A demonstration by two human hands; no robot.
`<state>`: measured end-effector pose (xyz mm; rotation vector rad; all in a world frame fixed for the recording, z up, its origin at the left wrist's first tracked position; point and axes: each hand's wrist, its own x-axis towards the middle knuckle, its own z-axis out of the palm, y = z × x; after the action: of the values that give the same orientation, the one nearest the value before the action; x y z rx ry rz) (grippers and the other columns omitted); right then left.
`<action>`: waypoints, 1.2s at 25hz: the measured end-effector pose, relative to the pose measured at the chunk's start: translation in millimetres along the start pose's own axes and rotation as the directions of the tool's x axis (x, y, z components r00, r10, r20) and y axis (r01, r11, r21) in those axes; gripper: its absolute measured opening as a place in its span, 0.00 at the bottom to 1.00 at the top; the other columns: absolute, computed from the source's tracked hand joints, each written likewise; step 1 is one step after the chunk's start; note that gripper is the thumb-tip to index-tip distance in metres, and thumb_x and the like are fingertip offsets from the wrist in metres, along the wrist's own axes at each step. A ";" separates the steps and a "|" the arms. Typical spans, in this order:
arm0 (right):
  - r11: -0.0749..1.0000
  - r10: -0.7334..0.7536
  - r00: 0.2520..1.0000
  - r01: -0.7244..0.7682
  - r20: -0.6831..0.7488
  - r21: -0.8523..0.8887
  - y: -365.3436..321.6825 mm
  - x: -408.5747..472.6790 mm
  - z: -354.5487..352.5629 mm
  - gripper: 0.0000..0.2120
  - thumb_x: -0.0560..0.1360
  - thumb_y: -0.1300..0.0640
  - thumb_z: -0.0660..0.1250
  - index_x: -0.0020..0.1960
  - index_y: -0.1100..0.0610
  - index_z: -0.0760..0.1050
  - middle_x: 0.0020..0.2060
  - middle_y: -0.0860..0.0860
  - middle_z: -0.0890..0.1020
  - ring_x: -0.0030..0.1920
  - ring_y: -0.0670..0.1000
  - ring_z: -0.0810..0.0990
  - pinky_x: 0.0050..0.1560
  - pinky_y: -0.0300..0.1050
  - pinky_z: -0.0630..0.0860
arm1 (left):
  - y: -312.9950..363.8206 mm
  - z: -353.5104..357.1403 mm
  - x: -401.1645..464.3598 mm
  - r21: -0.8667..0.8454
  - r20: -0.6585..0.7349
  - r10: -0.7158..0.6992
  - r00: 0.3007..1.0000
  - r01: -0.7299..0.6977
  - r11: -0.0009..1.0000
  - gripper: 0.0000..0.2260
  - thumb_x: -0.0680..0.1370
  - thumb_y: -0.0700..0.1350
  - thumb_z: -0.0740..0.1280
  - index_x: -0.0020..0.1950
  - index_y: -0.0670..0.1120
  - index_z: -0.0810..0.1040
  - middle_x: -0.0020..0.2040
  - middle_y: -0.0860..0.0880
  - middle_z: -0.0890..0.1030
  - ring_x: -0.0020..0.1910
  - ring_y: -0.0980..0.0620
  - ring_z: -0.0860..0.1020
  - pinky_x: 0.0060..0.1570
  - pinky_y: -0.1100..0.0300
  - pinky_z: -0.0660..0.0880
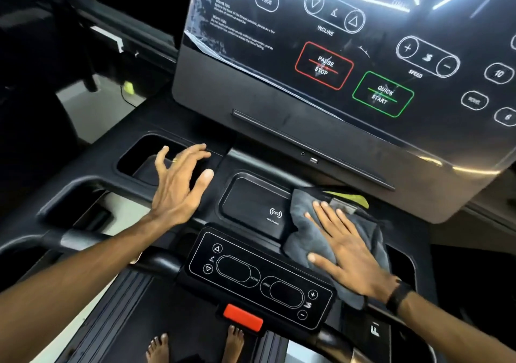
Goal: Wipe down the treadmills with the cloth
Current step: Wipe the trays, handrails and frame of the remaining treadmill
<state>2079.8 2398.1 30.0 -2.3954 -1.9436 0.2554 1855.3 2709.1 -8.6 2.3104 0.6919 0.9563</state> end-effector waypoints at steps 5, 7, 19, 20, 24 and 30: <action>0.945 -0.249 0.968 0.248 0.019 -0.212 -31.2 47.7 19.3 0.36 0.81 0.42 0.50 0.82 0.50 0.39 0.82 0.54 0.47 0.81 0.53 0.44 0.78 0.54 0.47 | 0.8 1.8 2.2 0.012 -0.005 0.015 1.000 -0.015 1.000 0.21 0.81 0.58 0.53 0.63 0.47 0.76 0.69 0.51 0.76 0.66 0.55 0.74 0.74 0.40 0.49; 0.945 -0.282 0.956 0.291 0.083 -0.150 -58.4 84.2 15.4 0.35 0.80 0.39 0.47 0.82 0.49 0.41 0.82 0.55 0.48 0.81 0.55 0.44 0.78 0.56 0.45 | 2.5 1.4 2.4 -0.002 -0.038 -0.010 0.999 0.010 1.000 0.20 0.81 0.56 0.54 0.62 0.46 0.77 0.68 0.51 0.76 0.66 0.55 0.74 0.73 0.41 0.50; 0.928 -0.373 0.928 0.373 0.006 -0.006 -89.4 125.7 12.3 0.33 0.82 0.48 0.62 0.82 0.52 0.53 0.82 0.51 0.49 0.81 0.49 0.42 0.80 0.50 0.36 | -9.2 -0.5 3.5 -0.030 -0.014 -0.022 1.000 0.021 0.999 0.20 0.81 0.56 0.53 0.61 0.46 0.76 0.66 0.49 0.77 0.67 0.53 0.74 0.72 0.42 0.52; 0.938 -0.346 0.938 0.346 -0.006 0.034 -71.8 107.7 7.9 0.33 0.82 0.45 0.62 0.82 0.51 0.52 0.81 0.49 0.49 0.81 0.46 0.41 0.79 0.47 0.35 | -8.6 -0.5 3.6 -0.026 -0.007 -0.020 1.000 0.020 0.999 0.20 0.81 0.56 0.54 0.61 0.45 0.76 0.66 0.49 0.77 0.67 0.52 0.74 0.72 0.43 0.51; 0.986 -0.156 0.985 0.160 -0.071 0.054 -3.0 29.9 -5.7 0.37 0.80 0.37 0.62 0.81 0.45 0.47 0.81 0.44 0.50 0.81 0.44 0.45 0.80 0.51 0.42 | -6.0 -2.2 0.2 -0.006 0.024 0.006 1.000 -0.006 1.000 0.19 0.81 0.56 0.54 0.61 0.46 0.77 0.66 0.49 0.77 0.66 0.53 0.74 0.73 0.44 0.50; 0.996 0.019 0.992 -0.008 -0.129 0.085 -6.0 2.4 8.8 0.37 0.80 0.33 0.58 0.81 0.39 0.42 0.81 0.47 0.55 0.81 0.48 0.48 0.78 0.57 0.48 | -3.4 0.0 -0.6 0.025 -0.005 0.042 0.999 -0.042 0.999 0.18 0.81 0.55 0.55 0.57 0.45 0.78 0.63 0.50 0.79 0.63 0.54 0.76 0.72 0.44 0.52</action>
<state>2073.1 2401.1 22.0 -2.3115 -1.8242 0.1739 1854.2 2711.2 -11.0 2.3533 0.6633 0.9792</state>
